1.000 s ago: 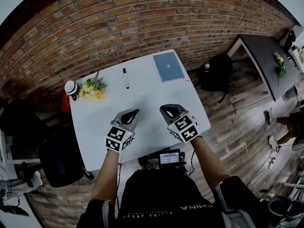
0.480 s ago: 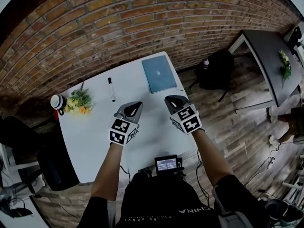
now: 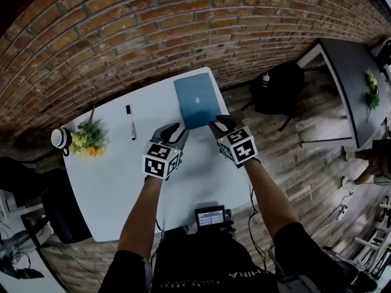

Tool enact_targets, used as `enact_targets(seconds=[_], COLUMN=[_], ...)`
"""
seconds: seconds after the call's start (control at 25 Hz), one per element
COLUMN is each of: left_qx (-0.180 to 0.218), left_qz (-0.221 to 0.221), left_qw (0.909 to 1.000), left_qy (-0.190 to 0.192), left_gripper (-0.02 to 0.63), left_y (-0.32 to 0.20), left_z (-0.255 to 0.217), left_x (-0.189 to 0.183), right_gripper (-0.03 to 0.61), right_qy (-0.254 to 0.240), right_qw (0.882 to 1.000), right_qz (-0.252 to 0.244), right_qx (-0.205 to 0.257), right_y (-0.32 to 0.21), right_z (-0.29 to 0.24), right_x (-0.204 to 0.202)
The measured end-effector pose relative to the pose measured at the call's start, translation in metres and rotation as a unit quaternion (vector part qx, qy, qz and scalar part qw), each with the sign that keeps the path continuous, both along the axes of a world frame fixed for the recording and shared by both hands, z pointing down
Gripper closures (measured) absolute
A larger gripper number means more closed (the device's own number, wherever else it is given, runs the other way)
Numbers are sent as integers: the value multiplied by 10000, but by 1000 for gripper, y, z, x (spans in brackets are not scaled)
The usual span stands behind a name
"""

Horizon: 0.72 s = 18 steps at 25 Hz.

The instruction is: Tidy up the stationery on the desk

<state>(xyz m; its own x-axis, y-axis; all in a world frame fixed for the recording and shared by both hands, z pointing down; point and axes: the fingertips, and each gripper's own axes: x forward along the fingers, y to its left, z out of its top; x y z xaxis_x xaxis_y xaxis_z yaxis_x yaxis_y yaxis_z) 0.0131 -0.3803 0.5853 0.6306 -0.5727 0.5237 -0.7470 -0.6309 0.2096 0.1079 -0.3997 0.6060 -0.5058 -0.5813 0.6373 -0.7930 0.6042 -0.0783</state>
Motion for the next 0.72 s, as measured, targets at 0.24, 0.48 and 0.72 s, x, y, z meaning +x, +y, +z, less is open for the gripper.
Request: enact_targets(seconds=[0.24,0.48,0.72], left_qx=[-519,-937,-1172], left_qz=[-302,-511,-626], left_qw=[9981,9941,9905], left_qy=[-99,-191,-368], left_gripper=[431,426,426], left_y=[-20,-31,-35], left_z=[36,62,76], left_x=[9,14,14], right_gripper=[373,342,343], right_qy=[-60,-220,-319], right_qw=[9990,9970,9951], right_qz=[212,412,446], right_qx=[-383,-613,-818], right_y=[-26,-44,-49], right_z=[33,50,60], right_x=[13,23,23])
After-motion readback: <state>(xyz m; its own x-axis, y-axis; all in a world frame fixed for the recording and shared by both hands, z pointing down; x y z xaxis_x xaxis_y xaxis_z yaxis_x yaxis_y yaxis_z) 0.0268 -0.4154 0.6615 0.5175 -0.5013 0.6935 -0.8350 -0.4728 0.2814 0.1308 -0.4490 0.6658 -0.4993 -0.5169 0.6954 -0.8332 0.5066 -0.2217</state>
